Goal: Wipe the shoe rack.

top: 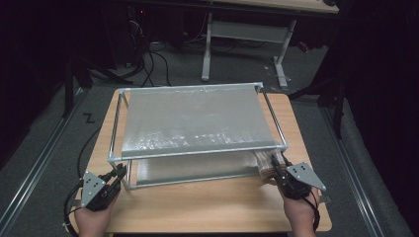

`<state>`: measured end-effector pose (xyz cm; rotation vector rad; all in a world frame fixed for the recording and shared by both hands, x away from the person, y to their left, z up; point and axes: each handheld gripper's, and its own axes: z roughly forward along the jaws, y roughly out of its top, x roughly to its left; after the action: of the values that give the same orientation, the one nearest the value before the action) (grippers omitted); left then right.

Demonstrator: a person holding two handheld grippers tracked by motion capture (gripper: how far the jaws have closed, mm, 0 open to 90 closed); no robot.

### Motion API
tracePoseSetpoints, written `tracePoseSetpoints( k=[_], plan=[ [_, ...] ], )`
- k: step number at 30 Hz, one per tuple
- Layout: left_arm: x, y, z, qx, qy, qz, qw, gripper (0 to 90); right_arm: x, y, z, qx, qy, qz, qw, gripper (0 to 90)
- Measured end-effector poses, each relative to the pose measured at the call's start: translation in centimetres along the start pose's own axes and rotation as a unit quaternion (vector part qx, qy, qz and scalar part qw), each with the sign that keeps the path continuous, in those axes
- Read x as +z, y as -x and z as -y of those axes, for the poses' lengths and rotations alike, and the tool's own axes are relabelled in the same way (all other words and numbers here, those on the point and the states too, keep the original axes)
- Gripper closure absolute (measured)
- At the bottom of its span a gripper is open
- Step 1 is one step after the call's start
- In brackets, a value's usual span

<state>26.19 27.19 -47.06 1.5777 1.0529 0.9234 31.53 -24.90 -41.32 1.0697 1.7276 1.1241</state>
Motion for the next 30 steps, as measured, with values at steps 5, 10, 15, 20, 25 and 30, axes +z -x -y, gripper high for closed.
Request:
tracePoseSetpoints(
  k=[5, 10, 15, 20, 25, 30],
  plan=[
    [0.0, 0.0, 0.1, 0.003, 0.001, 0.0, 1.0, 78.9, -1.9, -1.1, -0.6, -0.013, 0.023, -0.002, 0.9997, 72.8],
    [0.0, 0.0, 0.1, 0.007, 0.001, 0.001, 1.0, 78.9, -2.5, -0.6, 0.0, -0.012, 0.018, 0.019, 0.9996, 72.6],
    [0.0, -0.1, 0.1, 0.008, 0.001, 0.002, 1.0, 78.8, -1.9, 0.3, 1.2, 0.003, -0.001, 0.024, 0.9997, 72.6],
    [0.0, -0.1, 0.1, 0.008, 0.001, 0.003, 1.0, 78.7, -0.9, 0.4, 2.8, 0.012, -0.031, 0.013, 0.9994, 72.4],
    [0.0, -0.1, 0.1, 0.008, 0.0, 0.004, 1.0, 78.7, 0.0, 0.4, 4.3, 0.016, -0.063, 0.003, 0.9979, 72.1],
    [0.1, -0.2, 0.1, 0.006, 0.001, 0.005, 1.0, 78.7, 1.1, 0.4, 6.3, 0.037, -0.115, -0.018, 0.9925, 70.7]
  ],
)
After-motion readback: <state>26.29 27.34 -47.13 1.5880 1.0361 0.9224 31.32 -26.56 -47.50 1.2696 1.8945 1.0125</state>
